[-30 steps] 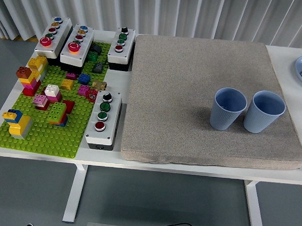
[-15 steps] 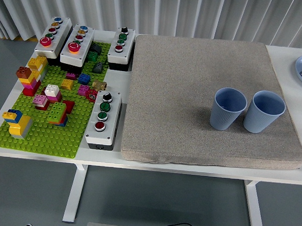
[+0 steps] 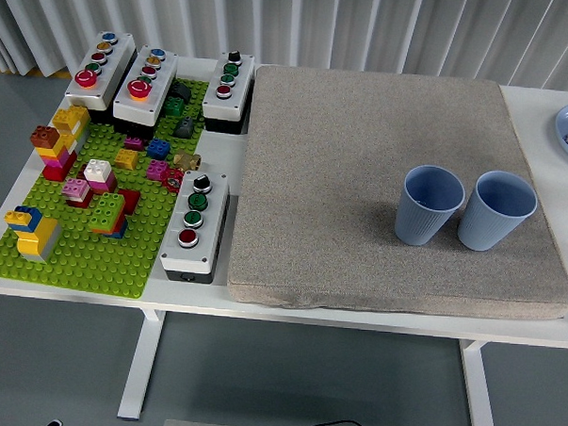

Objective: Pick cup pour cup place

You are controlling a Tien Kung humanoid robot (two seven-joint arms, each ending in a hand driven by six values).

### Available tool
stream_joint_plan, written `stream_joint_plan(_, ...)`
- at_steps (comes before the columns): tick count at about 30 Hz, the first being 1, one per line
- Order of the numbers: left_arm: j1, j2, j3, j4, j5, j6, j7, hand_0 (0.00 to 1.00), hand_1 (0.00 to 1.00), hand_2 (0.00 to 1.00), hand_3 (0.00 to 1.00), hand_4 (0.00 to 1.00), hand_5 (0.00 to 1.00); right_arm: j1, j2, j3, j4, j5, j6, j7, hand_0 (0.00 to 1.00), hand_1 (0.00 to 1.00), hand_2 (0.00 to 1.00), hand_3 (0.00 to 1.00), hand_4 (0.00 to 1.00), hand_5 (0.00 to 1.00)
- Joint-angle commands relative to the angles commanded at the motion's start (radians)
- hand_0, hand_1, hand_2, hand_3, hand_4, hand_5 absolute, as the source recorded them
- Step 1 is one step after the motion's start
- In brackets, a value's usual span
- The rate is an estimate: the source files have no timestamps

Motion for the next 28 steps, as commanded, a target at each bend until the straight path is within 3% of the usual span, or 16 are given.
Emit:
stream_joint_plan(16,0.000,-0.002,-0.001,0.001,0.000,0.000,0.000,0.702,0.711,0.710,0.625,0.493,0.925,0.003,-0.001,-0.001,0.001,-0.006,0.001,-0.004,0.874,0.781,0.747,0.826,0.785,0.822)
stream_joint_plan(28,-0.001,-0.002,-0.003,0.001,0.001,-0.001,-0.001,0.702,0.710,0.710,0.626,0.493,0.925,0.004,-0.001,0.000,0.002,-0.013,0.002,-0.010,0.875,0.786,0.759,0.830,0.807,0.890)
